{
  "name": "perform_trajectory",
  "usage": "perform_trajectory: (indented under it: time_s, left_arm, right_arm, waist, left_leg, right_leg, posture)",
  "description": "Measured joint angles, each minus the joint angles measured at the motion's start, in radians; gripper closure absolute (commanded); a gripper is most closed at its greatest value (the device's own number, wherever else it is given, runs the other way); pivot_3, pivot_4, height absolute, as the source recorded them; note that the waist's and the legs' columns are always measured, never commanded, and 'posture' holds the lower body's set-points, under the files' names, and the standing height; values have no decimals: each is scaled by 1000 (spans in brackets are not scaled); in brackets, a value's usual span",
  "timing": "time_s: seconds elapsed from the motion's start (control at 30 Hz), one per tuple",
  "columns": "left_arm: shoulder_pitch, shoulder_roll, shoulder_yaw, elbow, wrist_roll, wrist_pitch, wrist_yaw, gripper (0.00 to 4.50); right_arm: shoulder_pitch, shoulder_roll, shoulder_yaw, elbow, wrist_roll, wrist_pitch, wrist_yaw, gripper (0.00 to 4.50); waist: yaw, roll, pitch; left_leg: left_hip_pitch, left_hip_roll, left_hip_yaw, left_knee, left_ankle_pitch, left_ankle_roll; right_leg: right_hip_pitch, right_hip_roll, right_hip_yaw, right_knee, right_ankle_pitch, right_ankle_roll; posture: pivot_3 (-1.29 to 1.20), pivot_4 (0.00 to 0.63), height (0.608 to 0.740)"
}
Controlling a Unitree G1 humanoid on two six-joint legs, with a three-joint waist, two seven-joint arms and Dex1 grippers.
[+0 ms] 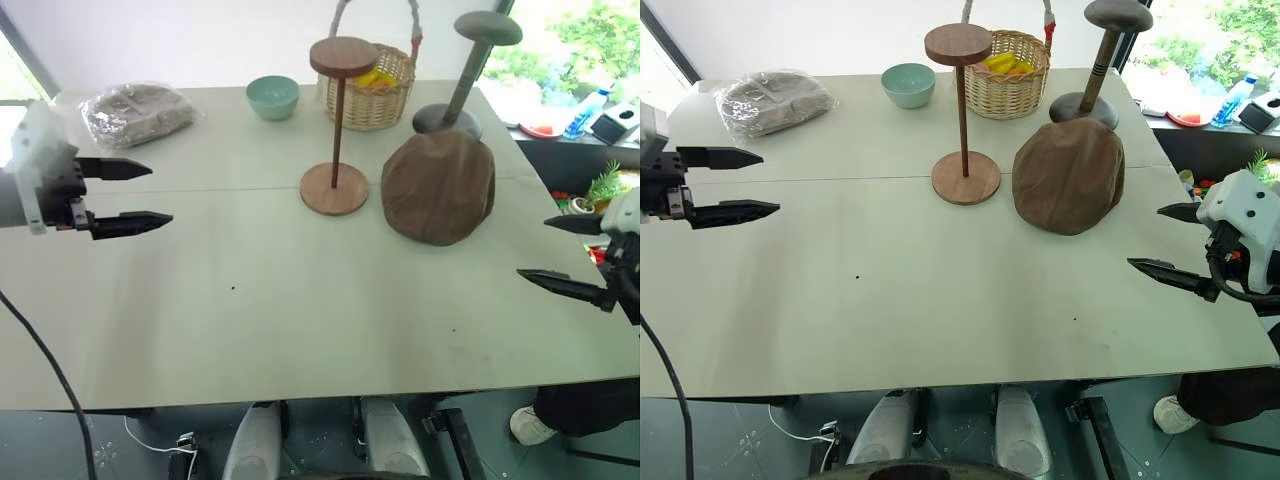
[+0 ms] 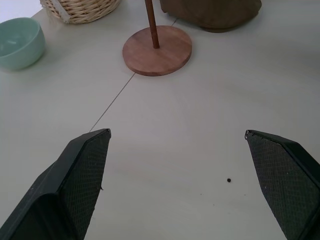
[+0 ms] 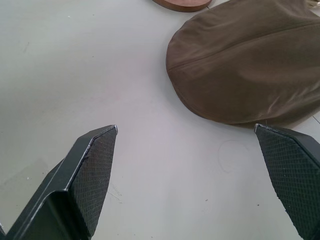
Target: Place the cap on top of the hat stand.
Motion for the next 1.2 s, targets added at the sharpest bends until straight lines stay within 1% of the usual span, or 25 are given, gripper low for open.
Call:
perform_trajectory:
  time_s: [0.27, 0.43, 0.63, 0.73, 0.83, 0.93, 0.97, 1.07, 1.13, 1.2]
  left_arm:
    - [-31, -11, -4, 14, 18, -16, 7, 2]
    - [-55, -23, -32, 27, 25, -14, 9, 2]
    - [-162, -43, -67, 50, 13, 41, -1, 2]
    - [-257, -86, -114, 56, -5, 100, -21, 2]
    - [-371, -135, -164, 50, -47, 177, -57, 2]
    - [-456, -163, -201, 18, -108, 268, -110, 2]
    - [-472, -174, -209, 11, -123, 292, -126, 2]
    - [-482, -186, -259, -8, -138, 318, -179, 2]
    - [-478, -198, -285, -17, -135, 312, -211, 2]
    - [-478, -211, -305, -22, -129, 308, -220, 2]
  right_arm:
    - [0, 4, 0, 0, 1, -34, -13, 0]
    - [0, 19, 0, -2, -3, -44, -43, 0]
    - [-25, 11, 2, -1, -27, -40, -89, 0]
    - [-60, -23, 17, -8, -50, -27, -127, 0]
    - [-126, -44, 97, -62, -73, 7, -195, 0]
    - [-182, -38, 193, -166, -82, 97, -293, 0]
    - [-195, -24, 230, -205, -86, 133, -332, 0]
    - [-209, 64, 363, -311, -122, 216, -463, 0]
    - [-233, 133, 486, -350, -190, 251, -570, 0]
    - [-261, 166, 586, -358, -267, 254, -650, 0]
  waist:
    - [1, 0, 0]
    - [1, 0, 0]
    - [1, 0, 0]
    - [1, -1, 0]
    - [1, -2, 0]
    - [-1, -2, 0]
    - [-2, -2, 0]
    - [-3, -2, 0]
    - [-4, -2, 0]
    - [-3, -1, 0]
  left_leg:
    - [0, 0, 1, 0, 0, 0]
    - [0, 0, 1, 2, 0, 0]
    - [0, 0, 1, 9, 0, 0]
    - [-1, 0, 1, 13, 0, 0]
    - [-1, 0, 1, 14, 0, 0]
    - [-1, 0, 1, 14, 0, 1]
    - [-1, 0, 1, 13, -1, 1]
    - [-2, 1, 0, 13, -1, 2]
    - [-2, 2, 0, 14, -1, 2]
    - [-3, 1, 1, 15, -1, 2]
  right_leg:
    - [0, 0, 1, 0, 0, 0]
    - [0, 1, 1, 3, 0, 0]
    - [1, 1, 1, 7, 0, 1]
    - [1, 1, 1, 10, -1, 3]
    - [1, 0, 2, 11, -1, 3]
    - [0, 1, 2, 12, -1, 2]
    - [-1, 1, 2, 12, 0, 1]
    - [-2, 3, 3, 14, 0, 1]
    - [-3, 4, 4, 15, 0, 1]
    - [-3, 4, 5, 15, 0, 1]
  posture:
    - [0, 150, 740]
    - [0, 150, 740]
    - [0, 150, 740]
    - [0, 150, 740]
    - [0, 150, 740]
    - [0, 150, 740]
    - [0, 150, 740]
    - [0, 150, 740]
    - [0, 150, 740]
    - [0, 150, 740]
